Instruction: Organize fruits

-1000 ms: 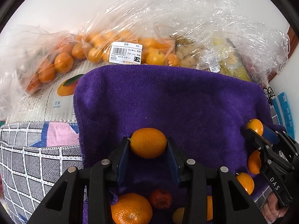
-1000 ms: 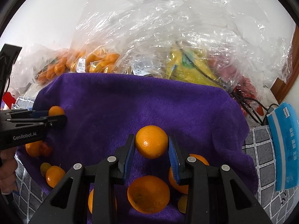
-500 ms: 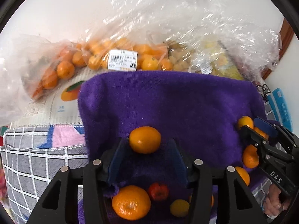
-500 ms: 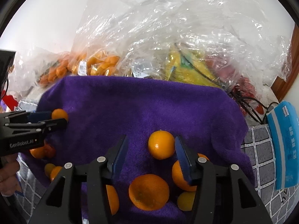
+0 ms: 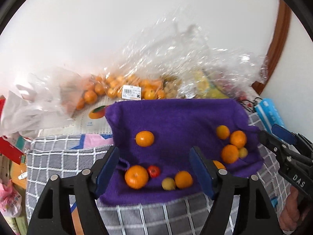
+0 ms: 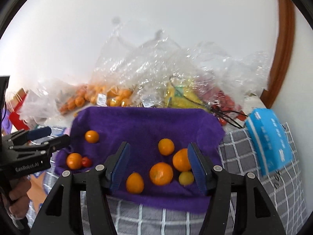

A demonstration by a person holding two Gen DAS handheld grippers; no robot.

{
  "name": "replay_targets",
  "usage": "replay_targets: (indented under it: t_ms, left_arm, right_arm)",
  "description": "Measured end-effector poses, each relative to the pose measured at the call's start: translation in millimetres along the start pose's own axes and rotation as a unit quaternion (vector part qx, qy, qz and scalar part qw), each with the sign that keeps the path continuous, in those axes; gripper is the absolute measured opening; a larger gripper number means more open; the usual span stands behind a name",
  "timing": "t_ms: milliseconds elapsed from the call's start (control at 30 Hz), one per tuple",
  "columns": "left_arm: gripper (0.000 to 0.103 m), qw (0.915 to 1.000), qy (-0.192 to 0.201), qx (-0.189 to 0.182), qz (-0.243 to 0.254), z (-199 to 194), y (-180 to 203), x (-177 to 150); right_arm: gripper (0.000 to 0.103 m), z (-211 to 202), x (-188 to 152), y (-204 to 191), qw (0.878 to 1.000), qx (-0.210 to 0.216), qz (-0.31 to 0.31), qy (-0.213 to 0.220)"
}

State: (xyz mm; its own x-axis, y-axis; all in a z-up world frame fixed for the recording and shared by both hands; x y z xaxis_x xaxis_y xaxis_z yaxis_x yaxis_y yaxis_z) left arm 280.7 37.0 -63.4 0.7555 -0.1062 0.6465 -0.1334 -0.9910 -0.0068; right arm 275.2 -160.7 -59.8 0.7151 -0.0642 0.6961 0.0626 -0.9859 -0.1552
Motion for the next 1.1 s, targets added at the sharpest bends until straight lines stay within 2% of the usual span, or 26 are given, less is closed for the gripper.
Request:
replay_targets:
  t_ms: [233, 367, 467, 633, 833, 1100]
  left_arm:
    - [0.082, 0.9988, 0.046, -0.013, 0.0, -72, 15, -28]
    - [0.086, 0.9975, 0.069, -0.011, 0.008, -101, 24, -47]
    - [0.088, 0.9966, 0.081, -0.007, 0.014, -118, 30, -60]
    - [0.09, 0.9956, 0.093, -0.005, 0.012, -138, 36, -79]
    - [0.092, 0.9936, 0.111, 0.018, 0.007, -155, 39, -92]
    - [0.092, 0.9931, 0.117, 0.012, 0.002, -164, 40, -98]
  right_arm:
    - [0.061, -62, -22, -2, 1.0, -0.02, 0.009, 0.011]
    - [0.085, -100, -40, -3, 0.998, -0.036, 0.005, 0.043]
    - [0.093, -125, -55, -5, 0.997, -0.048, -0.005, 0.064]
    - [0.097, -146, -74, 0, 0.997, -0.042, 0.013, 0.069]
    - [0.099, -162, -87, 7, 0.996, -0.034, 0.028, 0.072]
    - [0.099, -176, -97, 9, 0.996, -0.035, 0.026, 0.08]
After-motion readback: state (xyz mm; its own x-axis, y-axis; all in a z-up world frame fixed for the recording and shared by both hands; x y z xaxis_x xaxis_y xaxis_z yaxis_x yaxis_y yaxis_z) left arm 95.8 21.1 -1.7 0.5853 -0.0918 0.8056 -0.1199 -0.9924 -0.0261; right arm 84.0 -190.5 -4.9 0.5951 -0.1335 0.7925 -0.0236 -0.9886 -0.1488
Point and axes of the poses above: each gripper's, at about its wrist camera, not at the fingertips, and z roughly the way its jaws point, y to its right, x to its top, the point moved 2 cm from there along z, roughly the way its jaws point, and after that the axes turned 5 degrees about z, right-handed, at the moved point
